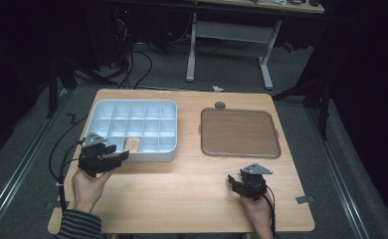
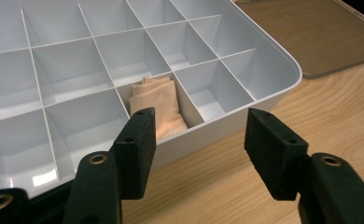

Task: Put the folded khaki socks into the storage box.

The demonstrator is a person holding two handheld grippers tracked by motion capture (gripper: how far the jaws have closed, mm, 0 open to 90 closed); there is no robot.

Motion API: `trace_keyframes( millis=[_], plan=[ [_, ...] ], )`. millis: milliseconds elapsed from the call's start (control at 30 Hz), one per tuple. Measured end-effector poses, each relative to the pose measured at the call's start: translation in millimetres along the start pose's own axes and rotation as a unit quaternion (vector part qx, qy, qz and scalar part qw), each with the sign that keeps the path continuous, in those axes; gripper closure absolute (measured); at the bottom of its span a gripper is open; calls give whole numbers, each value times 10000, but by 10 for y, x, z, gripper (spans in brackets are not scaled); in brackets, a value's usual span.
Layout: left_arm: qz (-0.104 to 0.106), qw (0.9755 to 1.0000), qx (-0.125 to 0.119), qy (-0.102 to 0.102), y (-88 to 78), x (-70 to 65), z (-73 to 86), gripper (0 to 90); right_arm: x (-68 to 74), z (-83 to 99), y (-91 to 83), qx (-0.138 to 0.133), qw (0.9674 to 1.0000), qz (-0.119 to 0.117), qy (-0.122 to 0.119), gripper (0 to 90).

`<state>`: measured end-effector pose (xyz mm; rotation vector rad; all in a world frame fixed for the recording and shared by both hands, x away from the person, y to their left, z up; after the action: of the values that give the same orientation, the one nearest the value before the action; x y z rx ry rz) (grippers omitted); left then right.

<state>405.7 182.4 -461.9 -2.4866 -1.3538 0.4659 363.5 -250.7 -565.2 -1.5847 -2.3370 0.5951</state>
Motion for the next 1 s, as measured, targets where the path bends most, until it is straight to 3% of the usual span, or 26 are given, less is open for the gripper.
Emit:
trace_keyframes(
  millis=[433, 1000],
  plan=[
    [45, 10000, -36, -43, -88, -44, 41, 437, 0, 0, 0, -1, 10000, 0, -1, 440],
    [207, 9997, 12, -109, -84, -146, 176, 425, 0, 0, 0, 0, 10000, -2, 1, 440]
  ],
)
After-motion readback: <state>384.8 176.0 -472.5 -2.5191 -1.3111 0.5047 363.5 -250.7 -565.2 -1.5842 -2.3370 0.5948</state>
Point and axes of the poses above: each handheld gripper's, and its own axes: y roughly forward along the jaws, z roughly out of its underside, x roughly to its left, the point moved 5 cm from there along y, roughly forward along the jaws, and after that the axes turned 15 degrees about -x, right-handed, at the moved point
